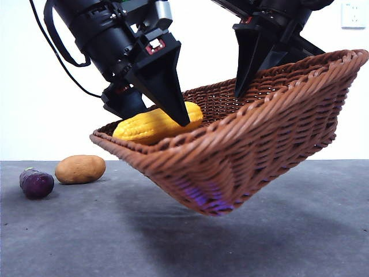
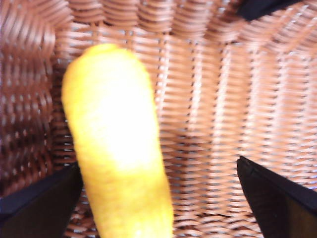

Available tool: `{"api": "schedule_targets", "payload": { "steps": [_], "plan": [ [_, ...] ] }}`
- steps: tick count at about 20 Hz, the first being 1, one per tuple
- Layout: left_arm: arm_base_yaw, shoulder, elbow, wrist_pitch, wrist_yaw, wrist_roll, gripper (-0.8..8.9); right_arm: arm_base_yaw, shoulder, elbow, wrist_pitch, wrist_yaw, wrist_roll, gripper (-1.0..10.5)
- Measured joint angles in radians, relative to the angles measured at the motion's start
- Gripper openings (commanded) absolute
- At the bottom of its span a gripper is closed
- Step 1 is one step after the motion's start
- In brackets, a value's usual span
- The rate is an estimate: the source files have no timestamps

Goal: Help me put the vegetables on the table into the basket

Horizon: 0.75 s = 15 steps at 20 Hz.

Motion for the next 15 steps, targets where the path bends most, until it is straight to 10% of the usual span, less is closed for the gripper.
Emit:
{"api": "schedule_targets", "payload": {
  "steps": [10, 15],
  "plan": [
    [0.002, -0.233, 0.0, -0.109, -0.021, -0.032, 5.02, 0.0, 0.0, 0.0, 0.001, 0.0, 0.0, -0.1],
    [0.105, -0.367, 0.0, -0.145, -0.274, -0.072, 5.02, -0.014, 0.0, 0.0, 0.002, 0.0, 0.0, -0.1]
  ]
}}
